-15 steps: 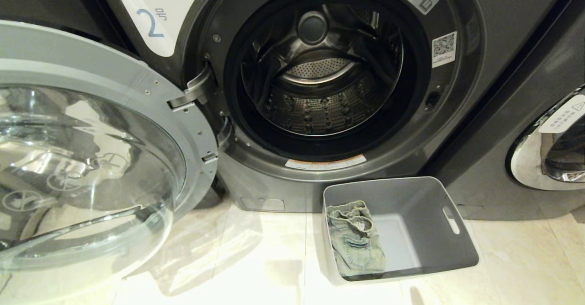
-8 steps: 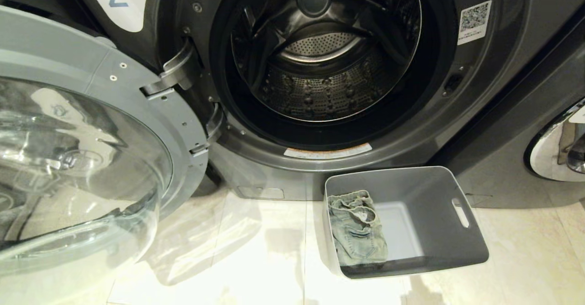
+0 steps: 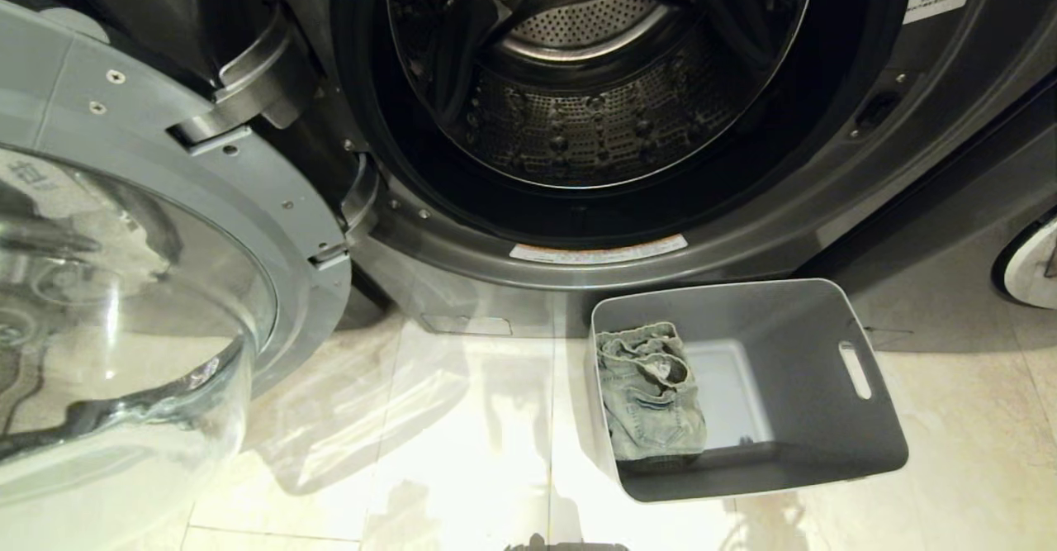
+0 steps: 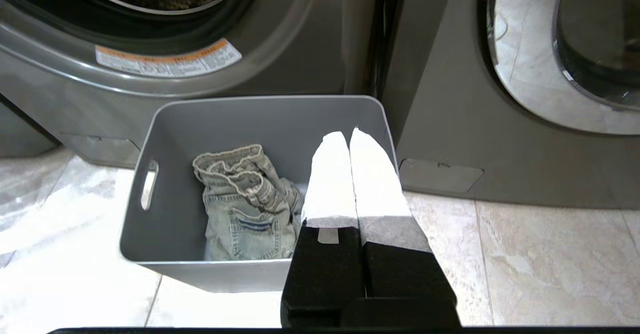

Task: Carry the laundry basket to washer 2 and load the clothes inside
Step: Place the clothes into the washing machine

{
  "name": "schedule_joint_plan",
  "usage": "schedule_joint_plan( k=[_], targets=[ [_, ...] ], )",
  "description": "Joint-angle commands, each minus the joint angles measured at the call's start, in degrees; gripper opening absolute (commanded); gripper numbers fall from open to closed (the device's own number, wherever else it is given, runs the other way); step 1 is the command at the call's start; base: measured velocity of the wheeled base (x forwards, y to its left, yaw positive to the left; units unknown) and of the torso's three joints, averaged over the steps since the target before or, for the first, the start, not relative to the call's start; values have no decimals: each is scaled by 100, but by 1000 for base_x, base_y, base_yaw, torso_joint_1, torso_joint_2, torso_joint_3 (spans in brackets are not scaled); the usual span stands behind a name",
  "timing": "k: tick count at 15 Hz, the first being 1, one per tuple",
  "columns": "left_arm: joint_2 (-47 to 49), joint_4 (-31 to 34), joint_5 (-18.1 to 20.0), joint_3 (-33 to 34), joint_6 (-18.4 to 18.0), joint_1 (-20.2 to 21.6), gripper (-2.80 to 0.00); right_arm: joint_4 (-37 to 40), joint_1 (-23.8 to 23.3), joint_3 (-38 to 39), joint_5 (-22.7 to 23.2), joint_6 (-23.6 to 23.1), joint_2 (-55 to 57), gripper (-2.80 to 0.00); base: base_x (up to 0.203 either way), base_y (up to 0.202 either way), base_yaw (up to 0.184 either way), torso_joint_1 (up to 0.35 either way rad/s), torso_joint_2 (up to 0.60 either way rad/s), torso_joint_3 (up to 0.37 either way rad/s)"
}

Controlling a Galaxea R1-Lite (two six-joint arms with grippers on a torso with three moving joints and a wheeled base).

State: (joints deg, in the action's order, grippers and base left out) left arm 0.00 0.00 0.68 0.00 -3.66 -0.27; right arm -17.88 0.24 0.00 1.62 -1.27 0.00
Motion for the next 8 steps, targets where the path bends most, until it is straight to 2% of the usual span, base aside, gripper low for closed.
schedule_joint_plan(
  k=[1, 4, 6, 8],
  targets=[
    [0, 0, 2, 0, -3, 0, -280, -13, 2, 229, 5, -5, 0, -280, 0, 0, 0, 2, 10, -195],
    [0, 26, 17, 0, -53, 0, -280, -16, 2, 229, -7, -31, 0, -280, 0, 0, 0, 1, 7, -133],
    [0, 26, 43, 0, -147, 0, -280, 284, 2, 78, -5, -57, 68, -280, 0, 0, 0, 3, 2, -34],
    [0, 18, 64, 0, -223, 0, -280, 1019, 3, -925, 14, -53, 390, -280, 0, 0, 0, 0, 0, 0]
  ],
)
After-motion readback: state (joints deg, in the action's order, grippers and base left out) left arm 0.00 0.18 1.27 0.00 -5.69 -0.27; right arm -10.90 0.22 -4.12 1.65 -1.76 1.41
